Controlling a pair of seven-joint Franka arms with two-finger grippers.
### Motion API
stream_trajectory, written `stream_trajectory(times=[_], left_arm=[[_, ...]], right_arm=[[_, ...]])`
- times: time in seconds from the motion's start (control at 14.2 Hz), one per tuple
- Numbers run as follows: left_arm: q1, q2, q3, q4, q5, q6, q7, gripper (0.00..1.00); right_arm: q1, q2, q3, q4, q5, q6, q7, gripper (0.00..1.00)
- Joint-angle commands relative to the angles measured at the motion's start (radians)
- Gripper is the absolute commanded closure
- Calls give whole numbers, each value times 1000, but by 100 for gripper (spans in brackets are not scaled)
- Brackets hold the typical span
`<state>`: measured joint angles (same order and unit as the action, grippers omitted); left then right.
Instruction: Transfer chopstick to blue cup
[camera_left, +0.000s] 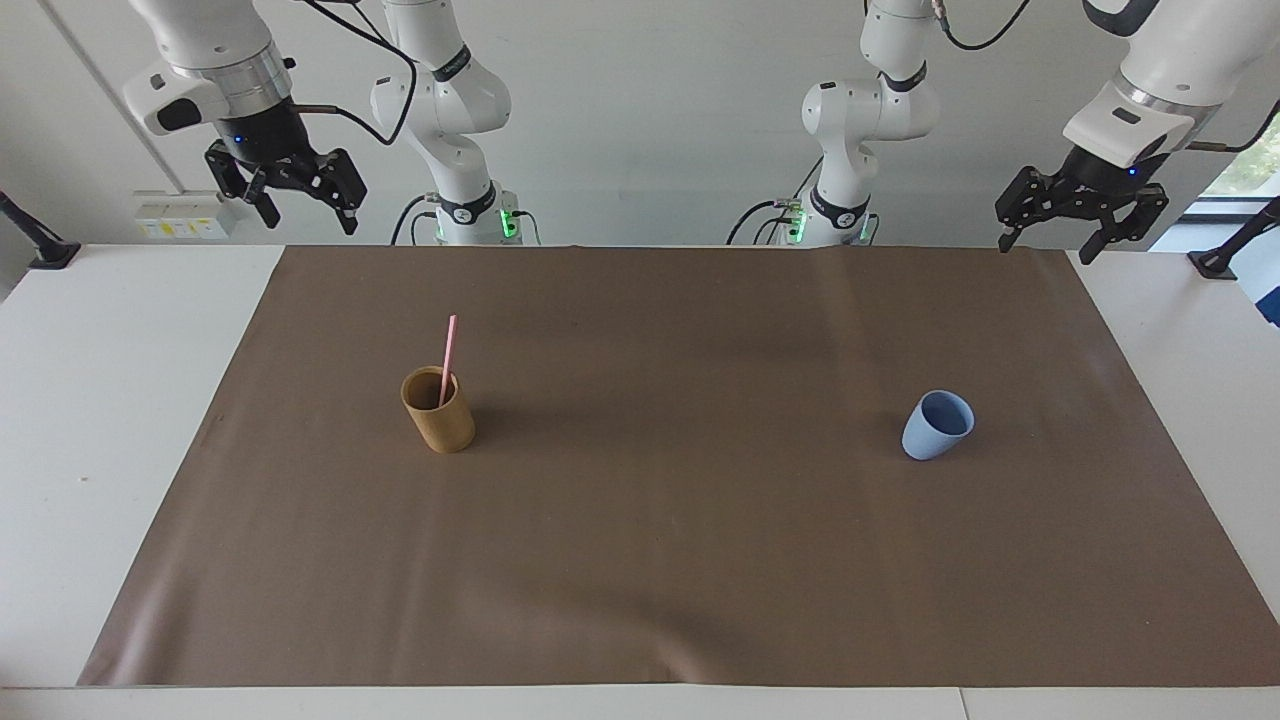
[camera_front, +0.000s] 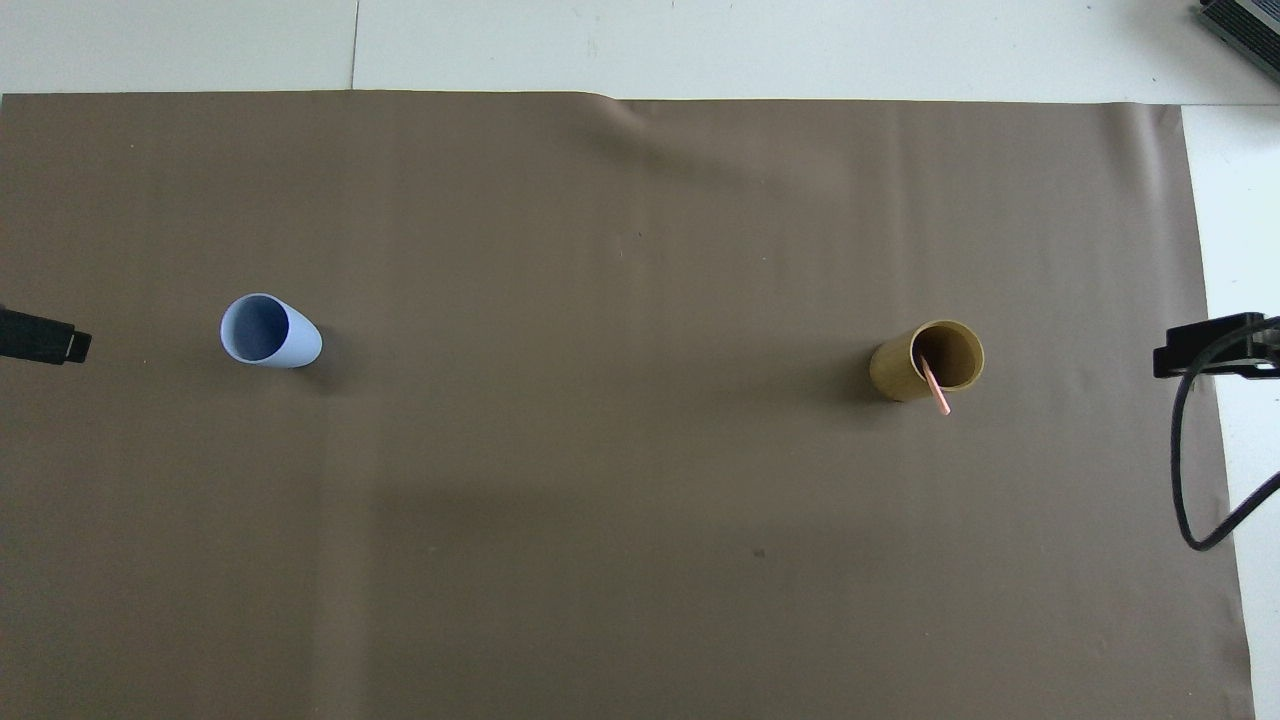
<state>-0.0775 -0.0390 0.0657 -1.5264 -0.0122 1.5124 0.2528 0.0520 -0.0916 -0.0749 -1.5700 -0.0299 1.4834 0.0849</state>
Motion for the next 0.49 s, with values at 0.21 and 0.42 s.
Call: stream_trajectory(times=[0.21,0.42], left_arm=[[-10,-18,8,-12,20,0,3,0],[-10,-18,8,-12,20,-4,3,0]], right_arm=[[-1,-19,1,-18,16,-11,12,0],[-1,-25,1,-25,16,-6,15,0]])
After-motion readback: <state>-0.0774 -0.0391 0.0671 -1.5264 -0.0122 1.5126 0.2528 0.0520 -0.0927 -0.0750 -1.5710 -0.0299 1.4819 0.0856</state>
